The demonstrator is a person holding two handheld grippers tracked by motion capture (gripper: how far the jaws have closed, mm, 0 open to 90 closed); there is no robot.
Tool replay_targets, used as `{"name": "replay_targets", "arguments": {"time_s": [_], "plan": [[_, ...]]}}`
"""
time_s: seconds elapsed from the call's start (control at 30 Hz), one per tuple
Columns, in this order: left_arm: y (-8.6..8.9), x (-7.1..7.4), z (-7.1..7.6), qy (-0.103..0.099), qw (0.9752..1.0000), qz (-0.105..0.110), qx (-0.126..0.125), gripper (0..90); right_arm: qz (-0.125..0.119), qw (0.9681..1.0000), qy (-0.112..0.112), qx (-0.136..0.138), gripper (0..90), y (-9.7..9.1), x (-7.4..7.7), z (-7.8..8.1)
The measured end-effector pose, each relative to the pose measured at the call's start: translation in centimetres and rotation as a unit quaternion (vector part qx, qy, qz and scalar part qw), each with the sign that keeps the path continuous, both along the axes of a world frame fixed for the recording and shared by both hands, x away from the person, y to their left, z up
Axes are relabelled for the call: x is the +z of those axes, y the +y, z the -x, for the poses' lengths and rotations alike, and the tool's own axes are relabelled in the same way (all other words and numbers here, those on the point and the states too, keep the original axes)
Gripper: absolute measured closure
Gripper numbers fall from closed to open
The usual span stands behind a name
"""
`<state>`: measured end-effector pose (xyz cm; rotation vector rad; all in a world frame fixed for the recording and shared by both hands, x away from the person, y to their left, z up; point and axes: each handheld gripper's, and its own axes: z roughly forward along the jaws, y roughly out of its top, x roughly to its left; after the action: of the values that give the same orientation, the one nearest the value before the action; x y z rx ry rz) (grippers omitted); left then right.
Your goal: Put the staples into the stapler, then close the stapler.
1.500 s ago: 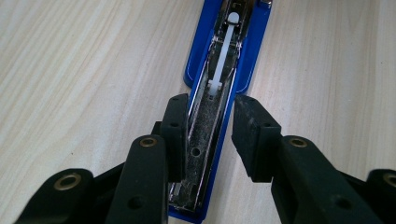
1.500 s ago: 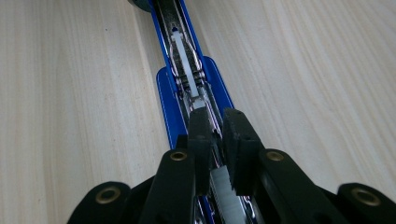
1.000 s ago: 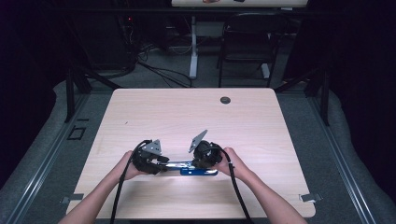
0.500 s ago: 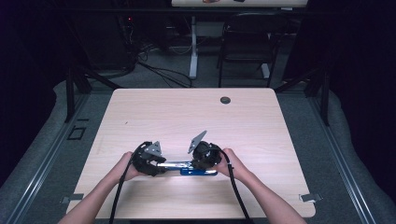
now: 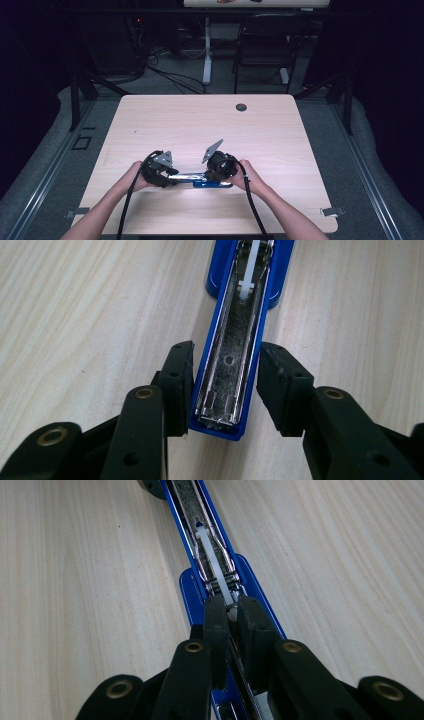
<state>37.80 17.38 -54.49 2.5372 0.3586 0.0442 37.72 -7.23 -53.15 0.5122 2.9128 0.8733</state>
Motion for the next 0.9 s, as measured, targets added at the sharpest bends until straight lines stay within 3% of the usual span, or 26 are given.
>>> {"name": "replay_targets", "arguments": {"time_s": [0.2, 0.23, 0.53, 0.7, 0.9], "plan": [[-0.12, -0.11, 0.04, -0.001, 0.9999, -0.003, 0.011, 57.2, 0.003, 1.0000, -0.001, -0.005, 84.1, -0.07, 0.05, 0.04], [-0.06, -0.24, -0.02, 0.007, 0.9999, 0.000, 0.013, 56.4, 0.004, 1.0000, 0.000, -0.008, 84.2, -0.13, 0.07, 0.02], [-0.12, -0.17, 0.24, -0.006, 0.9999, -0.009, 0.008, 58.5, 0.013, 0.9999, 0.000, -0.010, 84.6, 0.18, 0.19, 0.38], [0.04, -0.11, 0.13, -0.002, 1.0000, -0.004, 0.001, 59.1, 0.007, 0.9999, 0.000, -0.015, 84.6, 0.19, 0.18, 0.17], [0.15, 0.10, 0.19, 0.000, 0.9999, 0.002, 0.012, 57.9, -0.009, 0.9998, -0.001, -0.020, 84.6, 0.21, 0.35, 0.24]]}}
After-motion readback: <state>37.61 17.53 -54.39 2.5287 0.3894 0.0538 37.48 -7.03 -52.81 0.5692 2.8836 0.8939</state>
